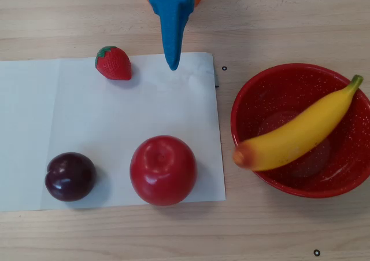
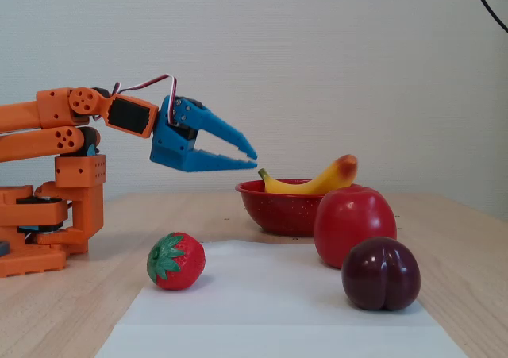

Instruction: Grasp the banana and put it in the red bowl

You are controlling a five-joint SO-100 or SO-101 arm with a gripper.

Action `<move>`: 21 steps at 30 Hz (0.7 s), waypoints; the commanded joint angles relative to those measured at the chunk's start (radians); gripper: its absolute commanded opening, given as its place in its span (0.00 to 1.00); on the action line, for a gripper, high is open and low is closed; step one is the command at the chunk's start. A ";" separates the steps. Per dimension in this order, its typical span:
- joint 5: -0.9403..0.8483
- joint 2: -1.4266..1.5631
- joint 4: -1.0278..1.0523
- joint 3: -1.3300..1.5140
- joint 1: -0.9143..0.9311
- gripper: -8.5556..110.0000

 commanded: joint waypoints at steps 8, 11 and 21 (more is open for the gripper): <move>-0.060 0.014 0.313 0.015 0.011 0.08; -0.081 0.014 0.376 0.015 0.011 0.08; -0.063 0.012 0.466 0.015 0.015 0.08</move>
